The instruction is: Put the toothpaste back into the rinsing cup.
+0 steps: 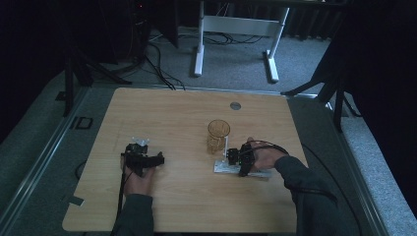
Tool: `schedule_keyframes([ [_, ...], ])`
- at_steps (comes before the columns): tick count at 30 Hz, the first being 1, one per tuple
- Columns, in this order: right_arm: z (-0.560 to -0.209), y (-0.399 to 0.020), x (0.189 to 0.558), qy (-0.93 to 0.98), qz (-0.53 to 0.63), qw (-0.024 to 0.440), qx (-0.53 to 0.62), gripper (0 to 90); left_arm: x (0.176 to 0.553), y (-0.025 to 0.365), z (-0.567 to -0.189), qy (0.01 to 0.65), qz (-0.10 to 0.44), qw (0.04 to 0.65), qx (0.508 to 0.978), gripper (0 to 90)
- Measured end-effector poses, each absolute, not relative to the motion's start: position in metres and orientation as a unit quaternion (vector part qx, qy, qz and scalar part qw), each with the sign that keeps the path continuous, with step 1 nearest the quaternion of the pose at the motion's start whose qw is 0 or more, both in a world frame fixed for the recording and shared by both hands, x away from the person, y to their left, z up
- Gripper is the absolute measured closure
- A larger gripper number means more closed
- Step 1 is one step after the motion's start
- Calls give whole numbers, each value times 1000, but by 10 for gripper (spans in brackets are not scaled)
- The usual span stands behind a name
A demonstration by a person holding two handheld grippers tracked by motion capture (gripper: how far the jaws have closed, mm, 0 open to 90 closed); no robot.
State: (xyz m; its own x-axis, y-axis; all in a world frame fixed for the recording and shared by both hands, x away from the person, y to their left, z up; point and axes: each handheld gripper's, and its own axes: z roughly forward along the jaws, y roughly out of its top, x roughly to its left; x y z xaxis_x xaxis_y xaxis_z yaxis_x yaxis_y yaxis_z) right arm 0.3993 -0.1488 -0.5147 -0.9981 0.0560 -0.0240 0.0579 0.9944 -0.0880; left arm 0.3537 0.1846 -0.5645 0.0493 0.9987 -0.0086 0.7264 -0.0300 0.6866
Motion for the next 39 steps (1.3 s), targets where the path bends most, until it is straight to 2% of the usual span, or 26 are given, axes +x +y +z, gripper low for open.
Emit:
schedule_keyframes([
  [7,-515,-149,399,999,-43,8,30,591,354,185,-564,642,252,270,672,22],
  [24,-510,-153,401,999,-31,4,38,708,354,185,-564,642,252,270,672,22],
  [39,-502,-164,401,998,-6,2,57,736,354,185,-564,642,252,270,672,22],
])
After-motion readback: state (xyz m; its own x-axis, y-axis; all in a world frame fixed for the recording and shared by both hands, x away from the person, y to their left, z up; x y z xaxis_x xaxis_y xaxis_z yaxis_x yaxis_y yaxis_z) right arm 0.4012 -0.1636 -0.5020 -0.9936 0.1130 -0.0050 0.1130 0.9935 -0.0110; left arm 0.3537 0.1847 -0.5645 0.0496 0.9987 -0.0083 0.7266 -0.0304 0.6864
